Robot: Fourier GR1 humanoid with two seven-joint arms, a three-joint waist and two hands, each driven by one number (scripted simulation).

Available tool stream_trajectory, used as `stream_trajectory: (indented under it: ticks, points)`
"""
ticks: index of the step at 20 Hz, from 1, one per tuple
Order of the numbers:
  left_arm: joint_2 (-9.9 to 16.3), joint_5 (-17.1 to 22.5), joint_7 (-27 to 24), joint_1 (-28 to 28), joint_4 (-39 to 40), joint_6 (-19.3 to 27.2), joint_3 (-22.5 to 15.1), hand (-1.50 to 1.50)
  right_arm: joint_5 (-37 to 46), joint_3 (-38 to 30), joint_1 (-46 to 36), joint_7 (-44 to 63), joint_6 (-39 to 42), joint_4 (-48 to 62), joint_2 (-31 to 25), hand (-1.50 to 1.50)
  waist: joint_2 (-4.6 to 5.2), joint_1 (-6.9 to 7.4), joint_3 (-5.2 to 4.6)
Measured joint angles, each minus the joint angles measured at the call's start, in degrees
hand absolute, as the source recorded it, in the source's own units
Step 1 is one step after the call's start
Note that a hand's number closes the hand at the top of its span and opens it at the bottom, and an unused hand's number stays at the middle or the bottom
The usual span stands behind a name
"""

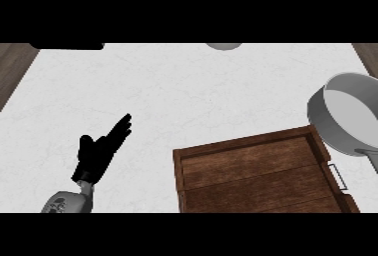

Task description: Pick the tomato from the tray and place it in the pot

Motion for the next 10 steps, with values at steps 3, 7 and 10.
stream_trajectory:
  ticks: [3,7,10]
  points:
    - [-0.26,0.08,1.14,0.42,-1.16,0.23,-0.06,0.0,5.81,1.97,-1.57,2.67,-6.13,-2.71,2.02,1.5,-0.16,-0.18,-0.03]
    - [0.04,0.45,1.73,-0.23,-1.23,-0.27,0.64,0.0,14.6,5.62,-2.33,7.64,-13.57,-5.08,4.81,1.5,-0.2,-0.45,-0.08]
    - [-0.25,0.09,1.19,0.14,-0.67,-0.26,0.53,0.0,20.46,9.52,-2.89,13.02,-13.22,-5.06,6.42,1.5,-0.16,-0.31,-0.1]
